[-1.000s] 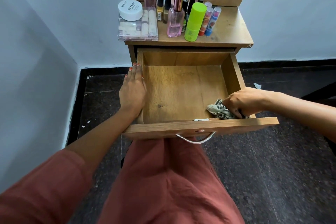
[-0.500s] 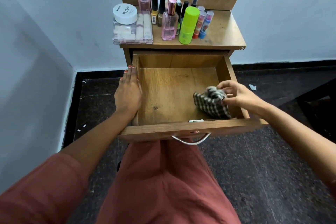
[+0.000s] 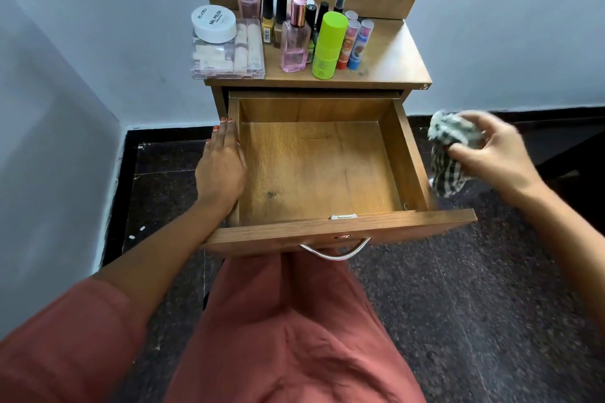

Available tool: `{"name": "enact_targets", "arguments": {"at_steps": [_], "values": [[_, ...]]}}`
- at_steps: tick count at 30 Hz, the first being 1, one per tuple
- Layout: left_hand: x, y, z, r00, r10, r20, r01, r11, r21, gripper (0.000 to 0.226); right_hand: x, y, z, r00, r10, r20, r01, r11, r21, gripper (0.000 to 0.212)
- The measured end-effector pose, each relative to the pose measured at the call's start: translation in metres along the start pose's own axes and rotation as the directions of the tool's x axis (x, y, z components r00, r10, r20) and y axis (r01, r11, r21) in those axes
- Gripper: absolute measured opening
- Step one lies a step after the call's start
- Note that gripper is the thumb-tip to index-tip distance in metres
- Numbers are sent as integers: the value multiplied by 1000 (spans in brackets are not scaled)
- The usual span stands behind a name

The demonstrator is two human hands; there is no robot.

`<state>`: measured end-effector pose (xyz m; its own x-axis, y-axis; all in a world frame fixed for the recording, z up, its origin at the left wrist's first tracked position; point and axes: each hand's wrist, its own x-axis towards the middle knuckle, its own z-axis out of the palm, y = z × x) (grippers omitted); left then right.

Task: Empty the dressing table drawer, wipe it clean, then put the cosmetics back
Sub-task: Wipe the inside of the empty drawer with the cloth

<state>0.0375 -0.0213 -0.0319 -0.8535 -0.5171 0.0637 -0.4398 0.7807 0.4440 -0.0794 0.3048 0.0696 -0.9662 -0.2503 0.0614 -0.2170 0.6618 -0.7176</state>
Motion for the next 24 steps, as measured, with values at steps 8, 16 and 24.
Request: {"name": "enact_targets", "arguments": {"at_steps": [8,16,24], "values": [[0,-1,0,1000,1,4,-1,1000,-13,46,-18,12,23,903,208,376,9,866,-500,50],[-2,-1,2,1000,13,-15,-14,999,-44,45,-26,10,36,927,173,332,55,814,-578,43],[-3,0,2,1000,17,-7,-18,998,-59,45,-12,15,60,985,-30,171,113,859,-500,42]]}}
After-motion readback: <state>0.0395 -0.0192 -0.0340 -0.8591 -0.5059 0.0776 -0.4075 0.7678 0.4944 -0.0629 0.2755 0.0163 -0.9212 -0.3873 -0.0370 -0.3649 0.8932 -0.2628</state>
